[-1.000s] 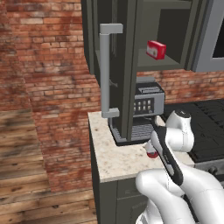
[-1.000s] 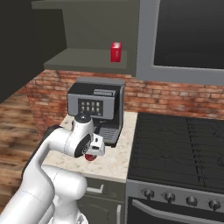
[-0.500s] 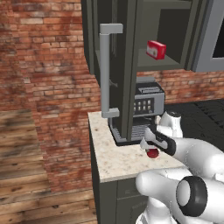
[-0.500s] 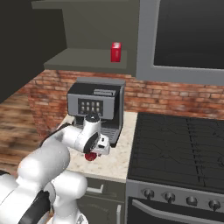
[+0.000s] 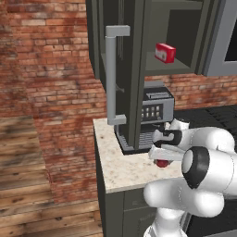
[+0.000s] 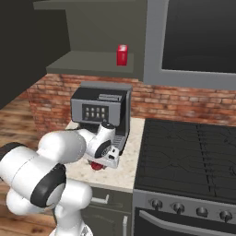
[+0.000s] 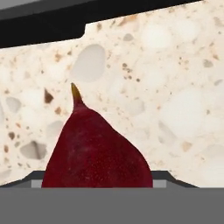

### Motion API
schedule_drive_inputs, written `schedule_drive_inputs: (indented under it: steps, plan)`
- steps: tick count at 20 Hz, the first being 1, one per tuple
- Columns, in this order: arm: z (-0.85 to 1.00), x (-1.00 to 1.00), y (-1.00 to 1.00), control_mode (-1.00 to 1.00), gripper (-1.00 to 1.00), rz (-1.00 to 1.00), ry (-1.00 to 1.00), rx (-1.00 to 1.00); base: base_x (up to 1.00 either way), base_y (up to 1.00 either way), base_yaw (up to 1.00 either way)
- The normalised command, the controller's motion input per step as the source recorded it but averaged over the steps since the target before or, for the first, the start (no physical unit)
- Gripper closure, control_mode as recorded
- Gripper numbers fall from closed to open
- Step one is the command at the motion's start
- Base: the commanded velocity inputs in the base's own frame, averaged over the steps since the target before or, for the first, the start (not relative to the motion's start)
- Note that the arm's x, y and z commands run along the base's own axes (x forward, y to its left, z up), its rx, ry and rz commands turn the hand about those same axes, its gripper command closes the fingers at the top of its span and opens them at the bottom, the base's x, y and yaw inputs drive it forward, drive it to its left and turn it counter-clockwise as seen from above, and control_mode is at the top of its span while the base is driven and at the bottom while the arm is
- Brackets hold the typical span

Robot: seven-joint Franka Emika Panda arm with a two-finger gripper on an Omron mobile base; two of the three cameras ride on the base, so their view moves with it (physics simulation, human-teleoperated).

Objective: Pick the pear, boxed food from the counter and place them in the cabinet. Then close the cabinet.

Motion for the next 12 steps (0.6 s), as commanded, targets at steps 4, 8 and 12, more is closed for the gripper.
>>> schedule_drive_inputs:
  steps: [4,8,12]
  plan:
    - [0.31,-0.47,0.0,-1.0,1.0,-0.05,-0.21,-0.03,0.0,0.0,0.0]
    - [0.93,-0.71,0.0,-1.0,1.0,-0.08,-0.27,-0.14,0.0,0.0,0.0]
    - [1.0,-0.61,-0.02,-1.0,1.0,-0.09,-0.25,-0.17,0.0,0.0,0.0]
